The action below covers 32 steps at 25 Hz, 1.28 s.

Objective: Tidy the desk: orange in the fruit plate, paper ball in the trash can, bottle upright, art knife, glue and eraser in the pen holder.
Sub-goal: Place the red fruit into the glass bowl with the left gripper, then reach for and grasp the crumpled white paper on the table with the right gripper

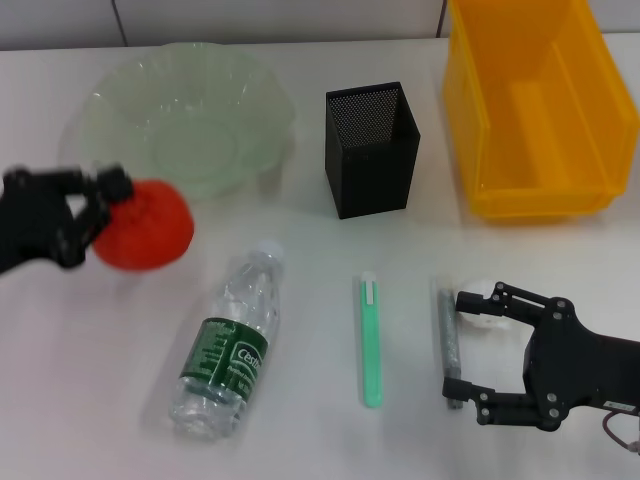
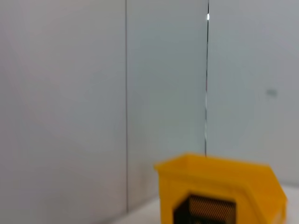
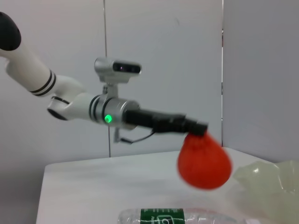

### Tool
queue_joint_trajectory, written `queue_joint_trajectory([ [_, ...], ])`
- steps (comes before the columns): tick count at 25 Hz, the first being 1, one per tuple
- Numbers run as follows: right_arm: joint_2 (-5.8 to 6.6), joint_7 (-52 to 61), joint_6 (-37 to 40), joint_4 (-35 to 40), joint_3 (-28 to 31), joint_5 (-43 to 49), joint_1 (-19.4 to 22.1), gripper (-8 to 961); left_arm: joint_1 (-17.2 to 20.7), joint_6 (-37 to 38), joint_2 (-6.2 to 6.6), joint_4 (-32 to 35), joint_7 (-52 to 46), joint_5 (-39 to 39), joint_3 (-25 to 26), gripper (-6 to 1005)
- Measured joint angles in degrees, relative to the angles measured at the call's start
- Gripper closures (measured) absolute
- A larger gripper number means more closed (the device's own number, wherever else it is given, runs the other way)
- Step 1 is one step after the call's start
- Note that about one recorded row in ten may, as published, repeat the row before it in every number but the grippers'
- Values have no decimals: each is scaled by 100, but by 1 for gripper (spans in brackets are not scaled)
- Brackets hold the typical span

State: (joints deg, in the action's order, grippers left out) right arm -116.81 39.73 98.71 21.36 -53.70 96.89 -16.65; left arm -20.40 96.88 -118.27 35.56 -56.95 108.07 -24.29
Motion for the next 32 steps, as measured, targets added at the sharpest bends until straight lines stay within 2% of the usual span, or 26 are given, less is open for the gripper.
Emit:
queue_joint_trajectory([
  [5, 0, 0, 3, 0, 0, -7, 1, 130, -554, -544, -12, 58, -386, -312, 30, 924],
  [9, 0, 45, 33, 0, 0, -13, -25, 131, -991, -1677, -34, -309, -415, -846, 4, 919],
  [14, 0, 204, 52, 41, 7, -13, -67, 132, -1256, -2454, -40, -661, -425, -1104, -38, 867],
  [16, 0, 430, 63, 190, 8, -13, -73, 133, -1320, -2574, -46, -764, -316, -1106, -68, 846],
  [18, 0, 825, 113, 449, 9, -17, -73, 133, -1315, -2565, -46, -792, -257, -1106, -113, 784],
  [22, 0, 2133, 231, 1409, -5, -16, -36, 134, -1099, -2085, -31, -739, -85, -1113, -303, 661],
  [25, 0, 3723, 206, 2757, -92, 147, -52, 135, -929, -1725, -22, -717, 45, -1106, -447, 513],
  [27, -13, 4701, 184, 3652, -196, 522, -110, 136, -601, -1287, -4, -661, 95, -1077, -833, 414],
  [29, -67, 5924, 166, 4774, -374, 1144, -244, 136, -325, -1058, 4, -555, 109, -1064, -1228, 372],
  [32, -153, 7584, 121, 5960, -723, 2159, -621, 137, 20, -874, -16, -405, 265, -1072, -1705, 309],
])
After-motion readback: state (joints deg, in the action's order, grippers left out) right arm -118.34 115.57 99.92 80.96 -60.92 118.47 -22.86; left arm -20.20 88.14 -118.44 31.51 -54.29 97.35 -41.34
